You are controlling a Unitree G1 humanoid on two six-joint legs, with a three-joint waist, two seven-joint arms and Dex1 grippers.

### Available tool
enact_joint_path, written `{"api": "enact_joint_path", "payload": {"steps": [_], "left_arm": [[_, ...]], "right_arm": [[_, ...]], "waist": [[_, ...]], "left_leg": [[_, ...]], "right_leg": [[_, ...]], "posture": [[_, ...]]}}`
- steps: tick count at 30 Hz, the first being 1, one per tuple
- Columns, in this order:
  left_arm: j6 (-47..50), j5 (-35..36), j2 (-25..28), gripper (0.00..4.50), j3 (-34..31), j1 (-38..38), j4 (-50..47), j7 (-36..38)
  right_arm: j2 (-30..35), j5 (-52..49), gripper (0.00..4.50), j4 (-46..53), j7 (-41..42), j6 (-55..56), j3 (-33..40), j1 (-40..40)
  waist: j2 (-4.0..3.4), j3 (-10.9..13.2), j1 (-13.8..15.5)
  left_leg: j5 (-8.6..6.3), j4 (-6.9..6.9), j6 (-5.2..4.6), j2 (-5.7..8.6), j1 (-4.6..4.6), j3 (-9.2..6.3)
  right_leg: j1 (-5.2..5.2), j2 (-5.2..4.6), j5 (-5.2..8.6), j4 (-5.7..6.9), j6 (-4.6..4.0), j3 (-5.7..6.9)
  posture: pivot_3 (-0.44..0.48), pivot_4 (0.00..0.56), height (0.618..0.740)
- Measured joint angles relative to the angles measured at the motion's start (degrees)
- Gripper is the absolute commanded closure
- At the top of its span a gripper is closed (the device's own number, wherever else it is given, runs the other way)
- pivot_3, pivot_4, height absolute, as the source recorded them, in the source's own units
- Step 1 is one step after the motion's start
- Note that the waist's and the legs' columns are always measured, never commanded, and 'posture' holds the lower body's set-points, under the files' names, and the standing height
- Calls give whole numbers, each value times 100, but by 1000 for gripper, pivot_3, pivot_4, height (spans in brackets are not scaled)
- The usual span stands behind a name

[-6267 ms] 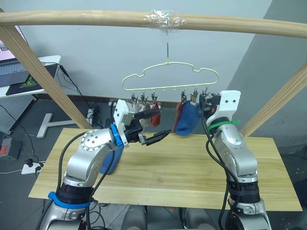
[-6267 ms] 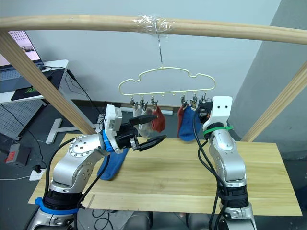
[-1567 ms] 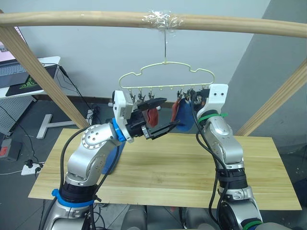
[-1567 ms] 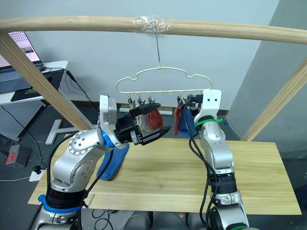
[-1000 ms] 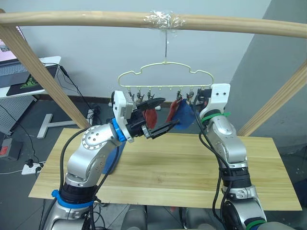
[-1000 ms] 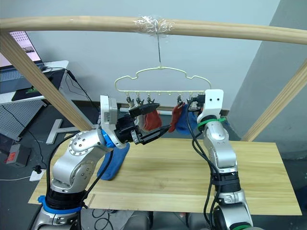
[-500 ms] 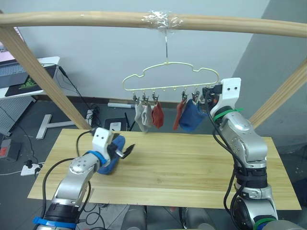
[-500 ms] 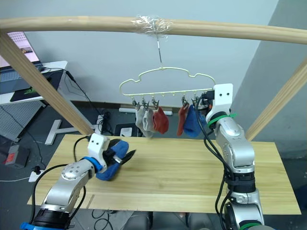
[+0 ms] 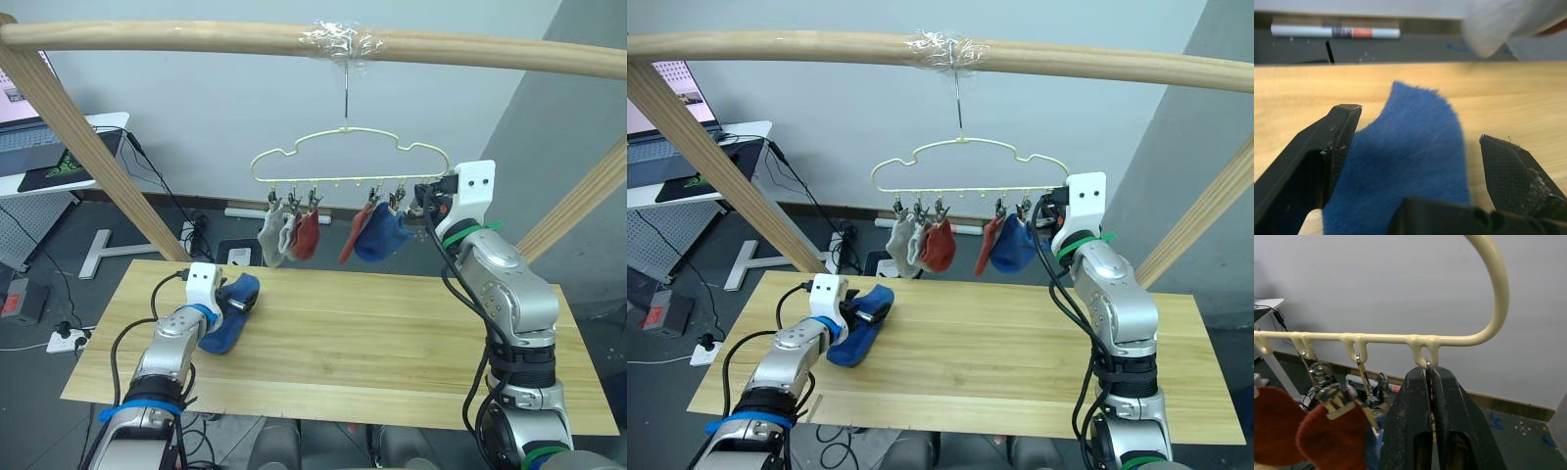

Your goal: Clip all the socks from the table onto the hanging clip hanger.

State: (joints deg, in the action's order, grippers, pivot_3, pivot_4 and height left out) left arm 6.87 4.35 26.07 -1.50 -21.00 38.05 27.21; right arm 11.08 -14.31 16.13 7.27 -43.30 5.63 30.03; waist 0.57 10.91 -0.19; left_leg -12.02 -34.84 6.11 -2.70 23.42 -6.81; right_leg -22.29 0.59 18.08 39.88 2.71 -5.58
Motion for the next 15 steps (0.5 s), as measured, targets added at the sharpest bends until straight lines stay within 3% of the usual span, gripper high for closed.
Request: {"api": "enact_joint_path", "payload": {"steps": [3,10,15], "left_arm": [[28,-40,10,623,1,-89,256,115],[187,14,-9,2762,-127,-22,190,293],[335,223,-286,4266,-123,250,-364,621]], "right_arm": [[27,-28,4500,45,-11,-98,9,0],[44,-40,4500,156,-76,-173,100,-4],[41,-131,4500,165,-86,-320,192,29]], "waist": [[0,-1,-7],[-2,-2,-30],[-2,-1,-13]], "left_leg": [[0,0,0,0,-2,0],[0,-1,0,0,-9,1],[0,-2,0,1,-8,1]], "right_leg": [[2,0,0,3,0,0],[7,0,0,6,0,-2],[8,-2,0,5,0,-2]], "posture": [[93,156,740],[91,160,740],[91,160,740]]}}
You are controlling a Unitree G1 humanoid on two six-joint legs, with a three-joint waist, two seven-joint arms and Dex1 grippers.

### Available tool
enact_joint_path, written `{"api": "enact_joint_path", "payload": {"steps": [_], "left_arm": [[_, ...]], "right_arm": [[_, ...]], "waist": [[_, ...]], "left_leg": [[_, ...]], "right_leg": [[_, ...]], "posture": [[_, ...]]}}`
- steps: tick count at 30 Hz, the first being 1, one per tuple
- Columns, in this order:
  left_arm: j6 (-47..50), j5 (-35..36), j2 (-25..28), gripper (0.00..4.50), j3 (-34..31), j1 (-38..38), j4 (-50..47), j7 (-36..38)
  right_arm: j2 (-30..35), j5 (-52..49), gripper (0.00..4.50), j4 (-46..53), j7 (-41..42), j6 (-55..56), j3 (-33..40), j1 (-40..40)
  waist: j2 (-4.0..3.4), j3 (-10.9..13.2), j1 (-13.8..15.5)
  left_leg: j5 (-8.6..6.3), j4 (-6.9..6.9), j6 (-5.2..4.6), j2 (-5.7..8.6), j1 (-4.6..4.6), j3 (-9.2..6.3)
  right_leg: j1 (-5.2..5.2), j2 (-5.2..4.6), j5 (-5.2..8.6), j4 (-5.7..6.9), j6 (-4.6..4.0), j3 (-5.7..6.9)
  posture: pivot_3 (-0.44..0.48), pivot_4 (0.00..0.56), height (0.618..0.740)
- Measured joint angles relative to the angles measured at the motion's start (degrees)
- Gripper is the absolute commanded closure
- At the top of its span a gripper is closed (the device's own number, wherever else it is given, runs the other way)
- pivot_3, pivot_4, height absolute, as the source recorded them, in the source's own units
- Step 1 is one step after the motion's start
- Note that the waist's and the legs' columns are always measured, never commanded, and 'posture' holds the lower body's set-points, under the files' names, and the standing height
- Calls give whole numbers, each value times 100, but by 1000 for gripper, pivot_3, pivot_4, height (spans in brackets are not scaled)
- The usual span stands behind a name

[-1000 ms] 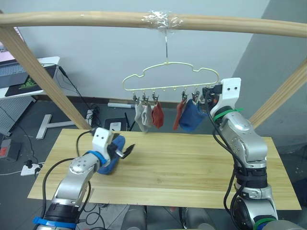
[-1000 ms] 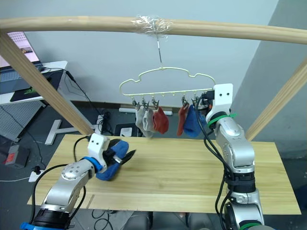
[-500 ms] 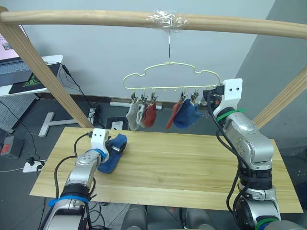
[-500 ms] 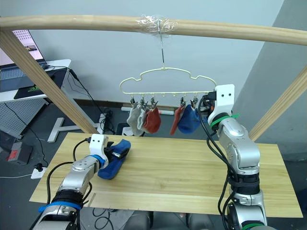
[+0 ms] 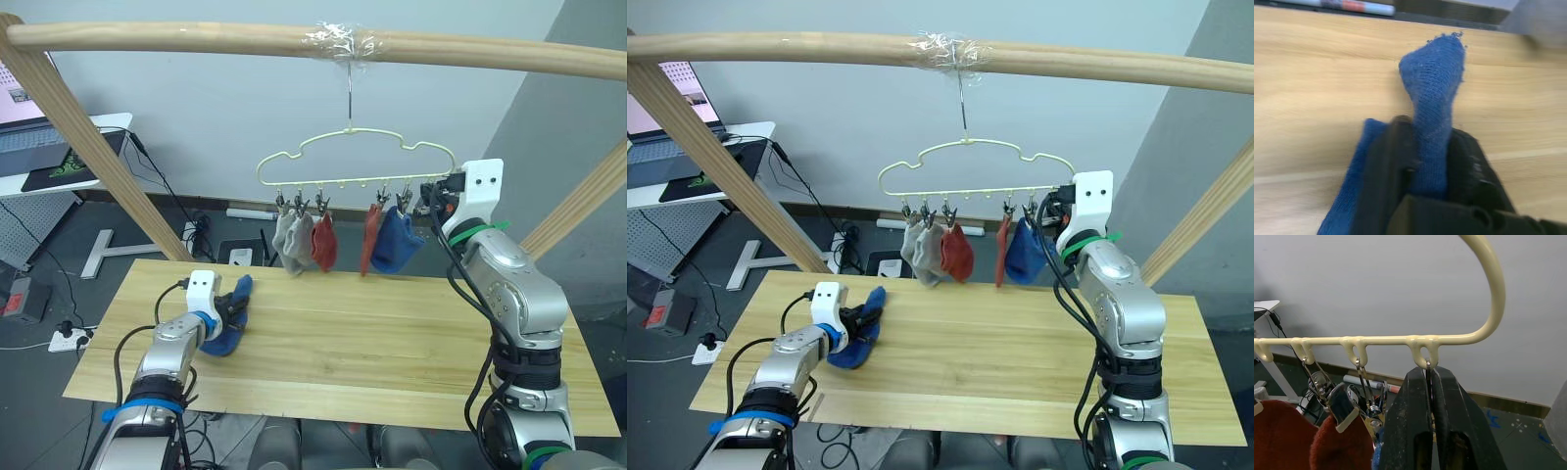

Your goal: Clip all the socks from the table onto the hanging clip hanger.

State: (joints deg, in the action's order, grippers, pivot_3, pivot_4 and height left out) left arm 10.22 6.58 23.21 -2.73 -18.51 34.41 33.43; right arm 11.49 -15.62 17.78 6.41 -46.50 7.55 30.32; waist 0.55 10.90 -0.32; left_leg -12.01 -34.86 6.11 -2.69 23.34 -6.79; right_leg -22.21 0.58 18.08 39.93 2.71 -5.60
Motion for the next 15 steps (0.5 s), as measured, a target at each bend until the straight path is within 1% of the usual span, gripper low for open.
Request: {"api": "enact_joint_path", "payload": {"steps": [1,5,9,12,15], "left_arm": [[75,33,-116,4486,45,96,-244,106],[191,179,-579,4486,408,331,-1102,377],[210,279,-948,4486,751,431,-2232,498],[402,392,-1261,4486,1148,395,-3005,568],[607,376,-1480,4486,1473,135,-3379,551]], "right_arm": [[-7,-105,4500,0,1,-142,71,56],[-16,-431,4500,4,-32,-864,375,380],[-16,-827,4500,128,-154,-1962,753,827],[-301,-1080,4500,226,-321,-2825,1203,1137],[-735,-1232,4500,280,-534,-3651,1798,1443]], "waist": [[0,0,1],[1,1,6],[0,2,1],[0,2,0],[-1,3,-16]], "left_leg": [[0,-1,0,0,2,0],[0,-1,0,-1,4,-5],[0,0,0,-1,7,-3],[0,0,-1,-1,9,-3],[0,0,-1,-1,7,-3]], "right_leg": [[0,0,0,0,0,0],[-2,1,0,0,-1,3],[-3,1,0,-1,-1,0],[-4,1,0,-3,-1,0],[-6,3,0,0,-1,0]], "posture": [[91,160,740],[87,165,740],[87,165,740],[87,165,740],[87,165,740]]}}
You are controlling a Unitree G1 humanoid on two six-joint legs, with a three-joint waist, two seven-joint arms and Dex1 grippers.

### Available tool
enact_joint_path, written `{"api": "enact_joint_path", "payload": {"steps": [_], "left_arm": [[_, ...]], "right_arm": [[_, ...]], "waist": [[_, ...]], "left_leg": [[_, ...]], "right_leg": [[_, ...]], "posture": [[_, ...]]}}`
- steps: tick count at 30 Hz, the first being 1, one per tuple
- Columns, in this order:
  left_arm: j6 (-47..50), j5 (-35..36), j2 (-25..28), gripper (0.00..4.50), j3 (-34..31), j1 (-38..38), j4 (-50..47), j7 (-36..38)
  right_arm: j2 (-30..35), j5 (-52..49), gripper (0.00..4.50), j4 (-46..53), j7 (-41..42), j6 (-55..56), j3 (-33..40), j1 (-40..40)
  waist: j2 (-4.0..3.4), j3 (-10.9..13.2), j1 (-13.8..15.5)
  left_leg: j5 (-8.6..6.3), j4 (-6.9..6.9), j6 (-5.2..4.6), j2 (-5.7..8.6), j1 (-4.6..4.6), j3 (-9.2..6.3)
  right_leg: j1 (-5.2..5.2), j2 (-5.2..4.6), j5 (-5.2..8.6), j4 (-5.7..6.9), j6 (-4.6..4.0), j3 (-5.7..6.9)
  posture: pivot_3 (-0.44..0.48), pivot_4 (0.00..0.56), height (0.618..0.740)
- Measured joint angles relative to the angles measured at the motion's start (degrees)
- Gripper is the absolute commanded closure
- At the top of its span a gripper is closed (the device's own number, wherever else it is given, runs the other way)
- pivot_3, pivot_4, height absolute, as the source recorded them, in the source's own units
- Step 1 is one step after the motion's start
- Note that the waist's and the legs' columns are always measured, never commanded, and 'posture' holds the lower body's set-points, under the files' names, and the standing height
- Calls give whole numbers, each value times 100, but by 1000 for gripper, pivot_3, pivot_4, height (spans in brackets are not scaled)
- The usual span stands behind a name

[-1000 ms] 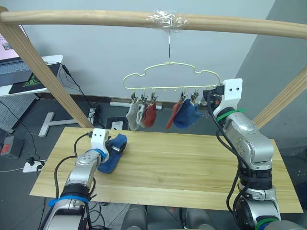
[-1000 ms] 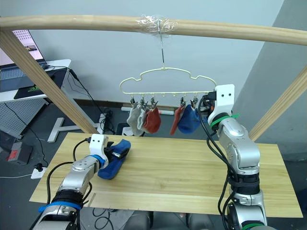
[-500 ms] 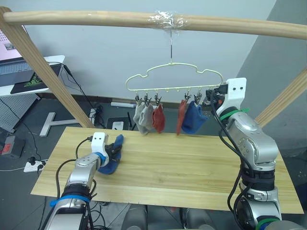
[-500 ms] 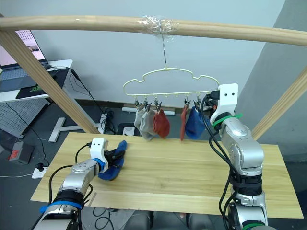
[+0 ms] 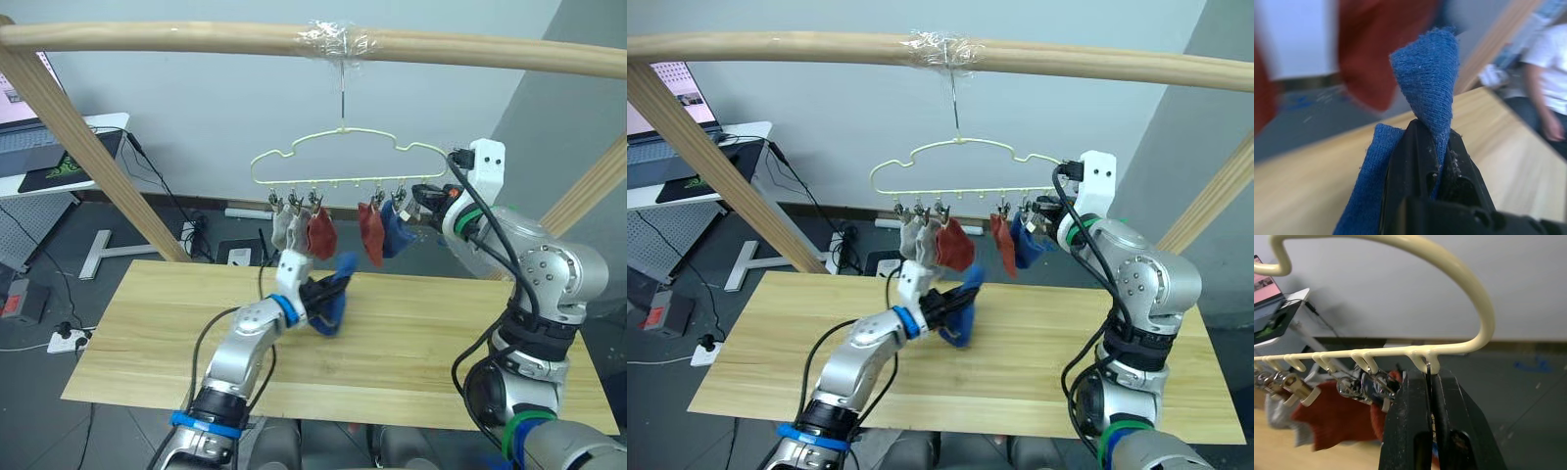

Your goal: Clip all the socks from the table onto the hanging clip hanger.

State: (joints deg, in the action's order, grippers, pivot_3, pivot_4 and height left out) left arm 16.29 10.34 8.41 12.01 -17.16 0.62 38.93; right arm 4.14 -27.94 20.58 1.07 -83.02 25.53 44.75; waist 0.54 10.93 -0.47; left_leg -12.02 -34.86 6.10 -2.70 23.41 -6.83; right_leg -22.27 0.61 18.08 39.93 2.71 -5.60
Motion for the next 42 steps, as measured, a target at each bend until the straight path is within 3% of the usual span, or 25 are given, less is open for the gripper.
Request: {"api": "enact_joint_path", "payload": {"steps": [9,16,29,32,42], "left_arm": [[40,-287,-402,4486,403,-877,400,-213],[-89,-314,-584,4486,323,-1235,905,-300],[-225,-272,-591,4486,230,-1307,920,-327],[-226,-272,-619,4500,230,-1340,955,-333],[-221,-260,-725,4500,232,-1358,951,-333]], "right_arm": [[-561,-7,4500,148,-243,-905,777,476],[-576,-55,4500,175,-326,-904,877,546],[-495,-276,4500,175,-406,-904,861,517],[-453,-329,3729,176,-390,-904,776,508],[-371,-509,229,184,-358,-903,800,510]], "waist": [[-1,0,-104],[-1,1,-138],[-2,1,-142],[-2,1,-142],[-2,1,-141]], "left_leg": [[0,1,-1,1,3,5],[0,0,-1,2,6,5],[0,2,-1,2,6,5],[0,2,-1,2,6,6],[0,1,0,2,7,5]], "right_leg": [[-2,0,1,-8,1,-3],[-4,-1,2,-7,1,-4],[-5,-1,3,-7,1,-4],[-5,-1,3,-9,2,-4],[-5,-1,3,-8,2,-3]], "posture": [[54,163,740],[49,163,740],[44,152,740],[44,152,740],[43,146,740]]}}
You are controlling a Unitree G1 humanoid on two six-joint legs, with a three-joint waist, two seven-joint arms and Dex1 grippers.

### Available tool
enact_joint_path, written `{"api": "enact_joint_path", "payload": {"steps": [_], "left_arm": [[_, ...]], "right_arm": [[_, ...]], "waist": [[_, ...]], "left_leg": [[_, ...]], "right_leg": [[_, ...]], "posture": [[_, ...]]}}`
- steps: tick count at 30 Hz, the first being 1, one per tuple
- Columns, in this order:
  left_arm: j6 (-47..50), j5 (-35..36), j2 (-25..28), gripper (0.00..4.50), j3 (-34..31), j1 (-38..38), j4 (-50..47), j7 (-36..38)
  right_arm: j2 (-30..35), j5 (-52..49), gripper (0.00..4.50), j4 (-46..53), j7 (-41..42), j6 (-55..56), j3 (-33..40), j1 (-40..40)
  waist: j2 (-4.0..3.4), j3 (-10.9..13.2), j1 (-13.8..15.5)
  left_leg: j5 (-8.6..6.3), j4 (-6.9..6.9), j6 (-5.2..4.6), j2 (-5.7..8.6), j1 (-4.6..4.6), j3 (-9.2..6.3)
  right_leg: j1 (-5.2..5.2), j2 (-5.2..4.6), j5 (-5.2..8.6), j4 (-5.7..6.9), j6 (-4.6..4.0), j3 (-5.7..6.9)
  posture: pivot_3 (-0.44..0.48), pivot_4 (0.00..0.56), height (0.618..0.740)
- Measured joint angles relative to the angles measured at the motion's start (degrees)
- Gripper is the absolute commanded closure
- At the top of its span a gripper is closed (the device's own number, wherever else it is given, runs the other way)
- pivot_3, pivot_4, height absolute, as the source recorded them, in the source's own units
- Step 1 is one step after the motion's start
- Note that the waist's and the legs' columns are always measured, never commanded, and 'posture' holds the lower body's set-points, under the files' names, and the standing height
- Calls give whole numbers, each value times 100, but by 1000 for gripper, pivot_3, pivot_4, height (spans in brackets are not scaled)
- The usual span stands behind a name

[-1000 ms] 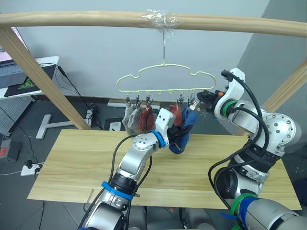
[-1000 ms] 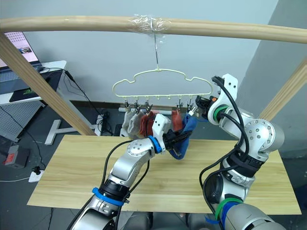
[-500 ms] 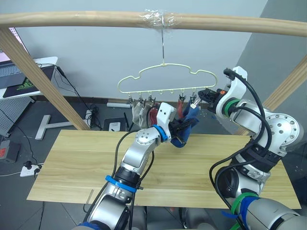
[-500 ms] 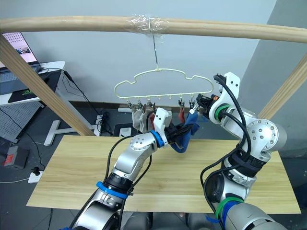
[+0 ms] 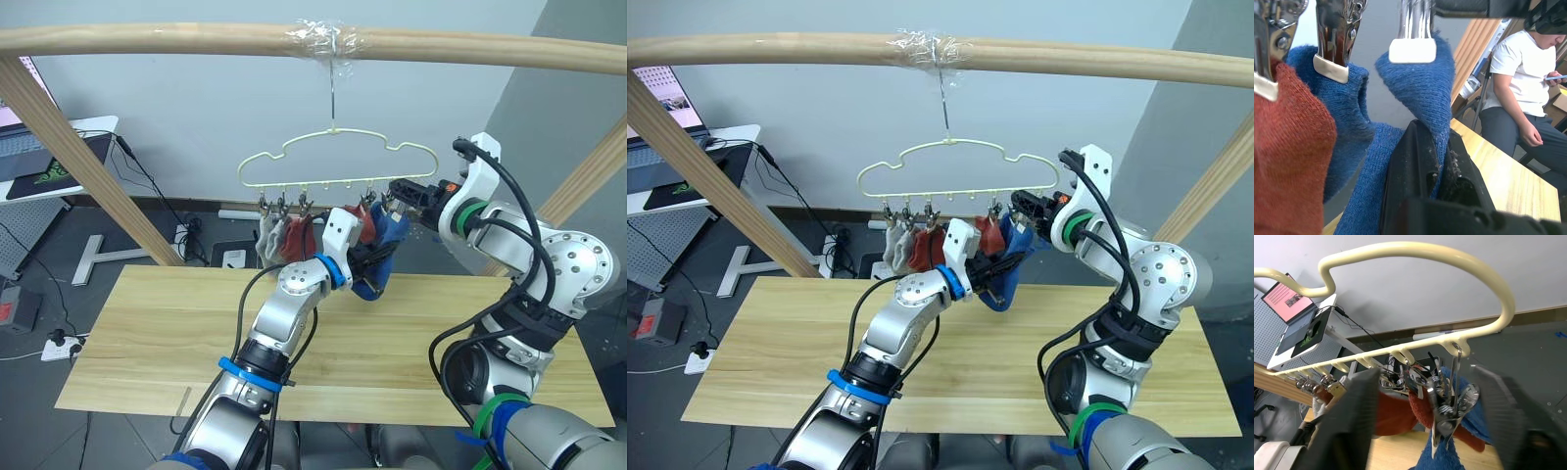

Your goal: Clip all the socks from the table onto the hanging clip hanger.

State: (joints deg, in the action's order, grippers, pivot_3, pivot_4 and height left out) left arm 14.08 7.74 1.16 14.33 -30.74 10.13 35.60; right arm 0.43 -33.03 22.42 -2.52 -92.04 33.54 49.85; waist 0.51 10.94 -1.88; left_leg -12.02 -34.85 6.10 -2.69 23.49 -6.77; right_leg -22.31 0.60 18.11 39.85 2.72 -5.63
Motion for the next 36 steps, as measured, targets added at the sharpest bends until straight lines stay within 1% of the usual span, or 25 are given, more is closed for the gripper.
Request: {"api": "enact_joint_path", "payload": {"steps": [1,3,4,6,7,10,11,13,14,15,16,21,24,26,27,29,30,31,32,35,36], "left_arm": [[28,17,-54,4500,4,2,-4,1],[76,71,-142,4500,3,10,-21,1],[154,139,-222,4500,3,13,-39,6],[331,282,-387,3958,3,24,-63,10],[407,352,-447,3807,5,30,-64,10],[704,563,-576,2863,0,40,-48,21],[737,589,-577,2605,-2,40,-31,23],[830,666,-583,1942,-20,62,13,50],[873,703,-577,1700,-38,73,80,76],[930,732,-543,1311,-37,102,170,144],[948,739,-488,1051,-34,168,235,187],[868,660,-95,1051,7,510,640,493],[668,610,371,1051,-58,741,522,594],[656,644,900,1051,-242,1073,138,748],[646,668,1204,1051,-462,1240,-20,809],[627,735,1635,1051,-733,1402,-304,948],[567,808,1891,1051,-857,1539,-557,1095],[547,890,2186,1051,-1033,1668,-761,1214],[557,1017,2596,1051,-1359,1832,-941,1327],[612,1126,3640,1051,-2365,2160,-956,1414],[570,1123,3864,1051,-2592,2226,-956,1449]], "right_arm": [[100,7,108,29,21,3,-8,0],[320,38,108,135,96,78,-122,-11],[566,52,108,217,186,282,-344,-82],[988,146,0,362,354,721,-702,-274],[1120,188,0,415,406,901,-828,-381],[1490,363,0,509,613,1570,-1234,-827],[1547,408,0,519,647,1727,-1297,-927],[1724,487,0,616,760,2065,-1384,-1256],[1799,504,0,646,816,2214,-1420,-1428],[1909,532,0,683,907,2421,-1460,-1680],[1990,546,0,696,995,2559,-1474,-1880],[2336,786,0,692,1393,3459,-1726,-2751],[2612,976,0,661,1794,4075,-2041,-3501],[2852,1017,0,655,2111,4386,-2080,-3909],[2976,1035,0,642,2255,4510,-2046,-4050],[3147,1036,0,648,2527,4812,-2015,-4188],[3285,1034,0,651,2739,5006,-2014,-4340],[3407,1022,0,651,2975,5201,-2010,-4514],[3576,948,0,660,3335,5421,-1983,-4799],[3939,788,0,652,4139,5774,-1831,-5463],[4013,710,0,651,4325,5840,-1771,-5565]], "waist": [[0,0,1],[0,0,5],[0,0,8],[-1,-2,5],[-1,-2,2],[-1,-2,-7],[-1,-3,-18],[-3,-5,-15],[-3,-5,-14],[-3,-6,-13],[-3,-6,-13],[-3,-6,-32],[-2,-7,-28],[-3,-7,-59],[-3,-6,-71],[-1,-7,-51],[4,-8,-42],[7,-6,-23],[12,-4,5],[14,-2,4],[13,-2,12]], "left_leg": [[0,0,0,1,3,0],[0,-1,0,1,5,0],[0,-1,0,1,8,0],[0,-1,0,1,13,0],[0,-1,0,1,14,2],[0,-1,0,1,17,4],[0,-1,0,0,17,5],[0,-2,0,0,17,6],[0,-3,0,0,17,7],[0,-3,0,0,17,7],[0,-4,1,0,17,8],[1,-6,1,0,12,12],[1,-6,1,0,12,13],[1,-4,1,-3,8,16],[1,-3,2,-4,2,16],[1,-6,2,-3,-2,15],[1,-7,2,-3,-6,15],[1,-8,2,-3,-8,15],[1,-6,1,-4,-8,14],[0,-4,0,-8,-10,17],[0,-5,0,-5,-10,18]], "right_leg": [[0,-1,0,-2,0,0],[0,-1,0,-6,0,2],[-1,-1,0,-12,1,2],[1,-2,0,-20,2,4],[0,-2,0,-23,2,4],[0,-2,0,-27,3,4],[0,-2,0,-27,3,4],[1,-2,0,-27,3,6],[1,-3,0,-27,3,5],[2,-3,0,-29,3,6],[2,-3,0,-29,4,5],[3,-3,0,-24,4,3],[4,-4,0,-25,4,0],[2,-3,0,-22,4,-5],[3,-3,0,-17,4,-4],[8,-3,1,-12,5,-2],[15,-3,1,-14,6,-1],[18,-4,2,-16,6,-2],[18,-4,3,-17,6,0],[17,-3,16,-19,26,-3],[21,-9,16,-22,27,-3]], "posture": [[40,140,740],[37,139,740],[32,134,740],[32,134,740],[23,132,740],[18,127,740],[18,127,740],[18,127,740],[18,127,740],[18,127,740],[18,127,740],[18,127,740],[45,124,740],[45,124,740],[45,124,740],[45,124,740],[87,136,740],[104,137,740],[104,137,740],[132,137,740],[142,137,740]]}}
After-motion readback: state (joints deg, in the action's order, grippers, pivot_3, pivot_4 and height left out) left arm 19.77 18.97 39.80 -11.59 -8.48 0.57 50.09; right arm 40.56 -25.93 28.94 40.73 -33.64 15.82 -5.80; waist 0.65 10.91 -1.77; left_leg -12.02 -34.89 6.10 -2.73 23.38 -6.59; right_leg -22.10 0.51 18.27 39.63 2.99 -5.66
